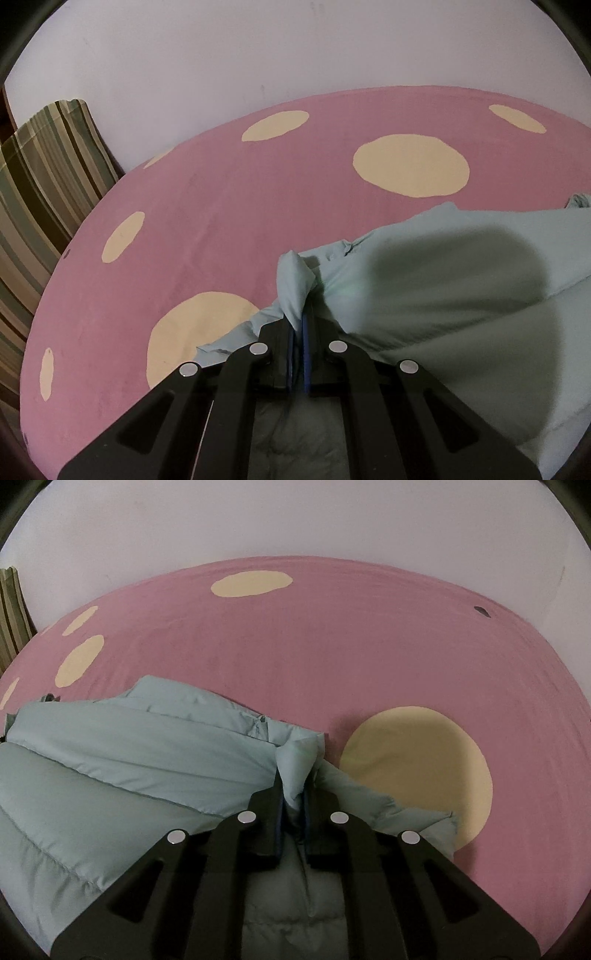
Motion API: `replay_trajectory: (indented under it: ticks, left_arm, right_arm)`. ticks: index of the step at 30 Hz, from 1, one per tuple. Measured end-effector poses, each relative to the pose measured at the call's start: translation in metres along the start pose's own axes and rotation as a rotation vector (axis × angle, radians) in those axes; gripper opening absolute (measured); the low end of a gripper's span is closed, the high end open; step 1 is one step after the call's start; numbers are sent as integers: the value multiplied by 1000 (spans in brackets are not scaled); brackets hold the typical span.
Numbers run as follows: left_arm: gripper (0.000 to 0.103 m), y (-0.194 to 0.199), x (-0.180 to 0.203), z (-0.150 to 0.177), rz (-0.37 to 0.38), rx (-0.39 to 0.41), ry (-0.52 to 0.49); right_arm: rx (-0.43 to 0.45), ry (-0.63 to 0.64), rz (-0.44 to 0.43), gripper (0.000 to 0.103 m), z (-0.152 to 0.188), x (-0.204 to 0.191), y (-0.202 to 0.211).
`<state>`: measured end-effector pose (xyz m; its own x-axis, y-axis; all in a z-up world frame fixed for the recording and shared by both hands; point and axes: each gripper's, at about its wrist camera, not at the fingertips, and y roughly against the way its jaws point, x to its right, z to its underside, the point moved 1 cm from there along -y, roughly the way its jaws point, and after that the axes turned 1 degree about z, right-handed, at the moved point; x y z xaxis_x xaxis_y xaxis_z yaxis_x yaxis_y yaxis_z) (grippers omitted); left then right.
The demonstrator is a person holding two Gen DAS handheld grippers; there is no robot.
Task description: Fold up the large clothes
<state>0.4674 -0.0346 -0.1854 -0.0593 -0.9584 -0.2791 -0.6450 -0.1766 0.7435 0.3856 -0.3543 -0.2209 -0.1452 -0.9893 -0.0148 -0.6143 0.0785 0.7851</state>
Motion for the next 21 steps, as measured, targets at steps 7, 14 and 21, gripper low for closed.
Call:
replay_trajectory:
  ticks: [7, 14, 21]
  left_arm:
    - [17, 50, -18, -12, -4, 42, 93]
    - [32, 81, 38, -25, 229, 44, 128]
    - [33, 36, 77, -6, 212, -14, 79]
  right_arm:
    - [57, -32, -31, 33, -12, -2, 45]
    - [99, 51, -155, 33, -21, -77, 65]
    - [3, 84, -135, 37, -2, -101, 11]
